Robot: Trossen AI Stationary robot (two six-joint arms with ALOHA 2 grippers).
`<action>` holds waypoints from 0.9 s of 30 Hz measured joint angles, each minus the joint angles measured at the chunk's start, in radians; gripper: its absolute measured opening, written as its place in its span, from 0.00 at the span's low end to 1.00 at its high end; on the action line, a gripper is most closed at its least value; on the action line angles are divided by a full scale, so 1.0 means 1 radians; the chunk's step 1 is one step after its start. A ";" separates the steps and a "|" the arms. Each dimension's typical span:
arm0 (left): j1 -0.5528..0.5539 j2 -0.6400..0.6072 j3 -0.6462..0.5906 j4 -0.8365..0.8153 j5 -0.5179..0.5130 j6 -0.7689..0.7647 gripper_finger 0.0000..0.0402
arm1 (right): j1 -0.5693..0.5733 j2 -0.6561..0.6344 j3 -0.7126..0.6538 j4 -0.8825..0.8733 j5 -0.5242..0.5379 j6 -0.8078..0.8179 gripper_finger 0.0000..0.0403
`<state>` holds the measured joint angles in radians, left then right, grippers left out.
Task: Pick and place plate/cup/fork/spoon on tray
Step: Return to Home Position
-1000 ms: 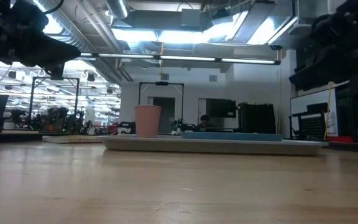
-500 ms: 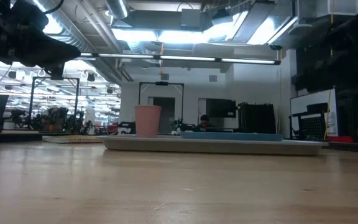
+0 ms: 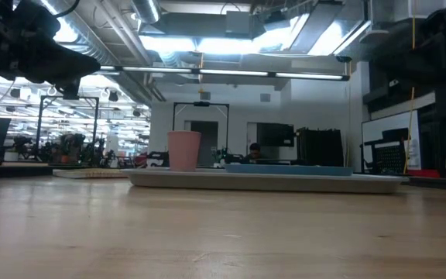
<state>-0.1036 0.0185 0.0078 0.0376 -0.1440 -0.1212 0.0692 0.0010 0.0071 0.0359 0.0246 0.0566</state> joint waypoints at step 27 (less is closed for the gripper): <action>0.000 0.000 0.000 0.000 0.000 0.000 0.09 | 0.000 0.000 0.000 -0.005 0.000 0.014 0.05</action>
<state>-0.1032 0.0185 0.0078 0.0376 -0.1439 -0.1212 0.0692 0.0013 0.0071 0.0307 0.0246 0.0709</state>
